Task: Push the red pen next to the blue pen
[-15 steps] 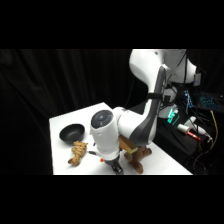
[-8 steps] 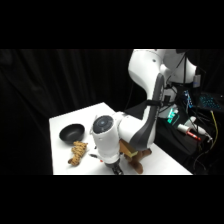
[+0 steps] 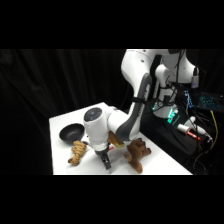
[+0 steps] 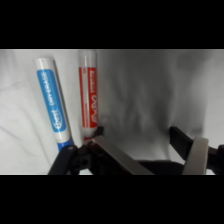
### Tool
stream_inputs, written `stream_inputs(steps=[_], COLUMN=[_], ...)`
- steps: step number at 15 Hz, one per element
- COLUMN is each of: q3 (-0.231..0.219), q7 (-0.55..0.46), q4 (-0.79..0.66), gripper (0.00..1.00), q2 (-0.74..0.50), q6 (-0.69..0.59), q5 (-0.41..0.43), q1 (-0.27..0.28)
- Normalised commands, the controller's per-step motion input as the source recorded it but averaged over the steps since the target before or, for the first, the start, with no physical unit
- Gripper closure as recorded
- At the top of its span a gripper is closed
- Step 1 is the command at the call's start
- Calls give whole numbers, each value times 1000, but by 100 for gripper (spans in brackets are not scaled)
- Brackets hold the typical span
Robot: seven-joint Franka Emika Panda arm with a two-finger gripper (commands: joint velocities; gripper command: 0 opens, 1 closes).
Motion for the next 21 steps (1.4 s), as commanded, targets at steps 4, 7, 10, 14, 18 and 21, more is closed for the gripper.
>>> stream_inputs(steps=[4,7,10,14,18,21], q3=[-65,-40,75,85,86,81], q7=[-66,-137,-290,-220,-135,-131], q4=[-162,-191,-253,-266,-143,-66], gripper=[0,0,0,0,0,0], q2=[-94,-211,-459,-613,-495,-338], q6=[113,-34,-445,-580,-469,-316], q5=[19,-19,1,-69,-98,-85], q1=[-59,-43,-97,-45,-37,-71])
